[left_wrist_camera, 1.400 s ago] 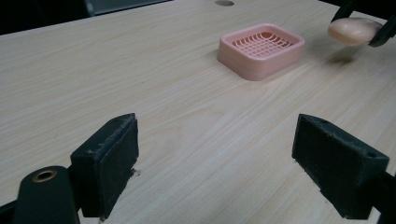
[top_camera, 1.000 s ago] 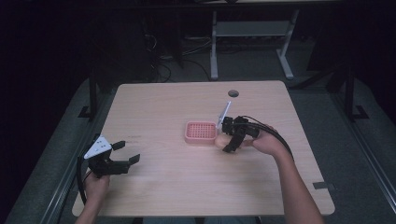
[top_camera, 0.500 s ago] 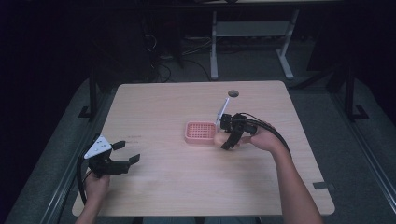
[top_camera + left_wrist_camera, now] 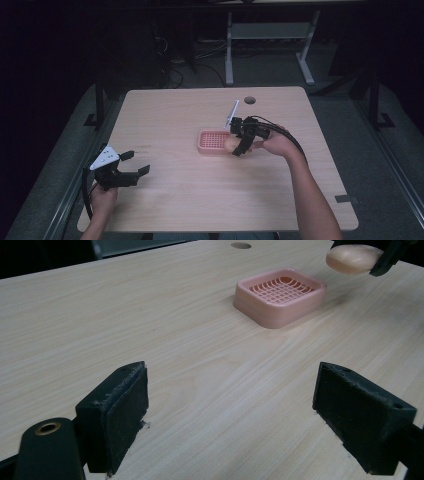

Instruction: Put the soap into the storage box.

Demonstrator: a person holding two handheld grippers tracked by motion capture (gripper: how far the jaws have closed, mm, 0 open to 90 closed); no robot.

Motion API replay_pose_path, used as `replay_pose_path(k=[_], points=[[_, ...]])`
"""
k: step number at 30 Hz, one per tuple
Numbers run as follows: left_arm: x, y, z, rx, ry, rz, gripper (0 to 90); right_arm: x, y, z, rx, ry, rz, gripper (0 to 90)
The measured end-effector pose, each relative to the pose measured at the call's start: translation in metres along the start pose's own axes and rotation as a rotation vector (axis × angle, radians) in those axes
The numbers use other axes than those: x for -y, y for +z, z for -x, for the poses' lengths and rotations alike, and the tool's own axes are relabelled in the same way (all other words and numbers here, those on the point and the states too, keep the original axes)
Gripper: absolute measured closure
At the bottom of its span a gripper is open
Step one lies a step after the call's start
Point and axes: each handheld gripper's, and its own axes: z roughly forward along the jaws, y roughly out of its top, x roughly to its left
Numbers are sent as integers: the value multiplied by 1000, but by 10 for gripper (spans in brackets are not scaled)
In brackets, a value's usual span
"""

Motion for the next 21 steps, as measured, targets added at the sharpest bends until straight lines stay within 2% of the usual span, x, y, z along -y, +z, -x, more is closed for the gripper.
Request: replay_pose_path(k=[5, 8, 16, 21], points=[[0, 0, 0, 1, -2, 1, 143, -4, -2, 2, -2, -2, 18, 321], [0, 0, 0, 1, -1, 1, 143, -8, -1, 3, 3, -11, -3, 321], [0, 0, 1, 3, -5, 3, 143, -19, -3, 7, -2, -17, 12, 321], [0, 0, 0, 4, -2, 1, 143, -28, -2, 10, 6, -38, -1, 321]])
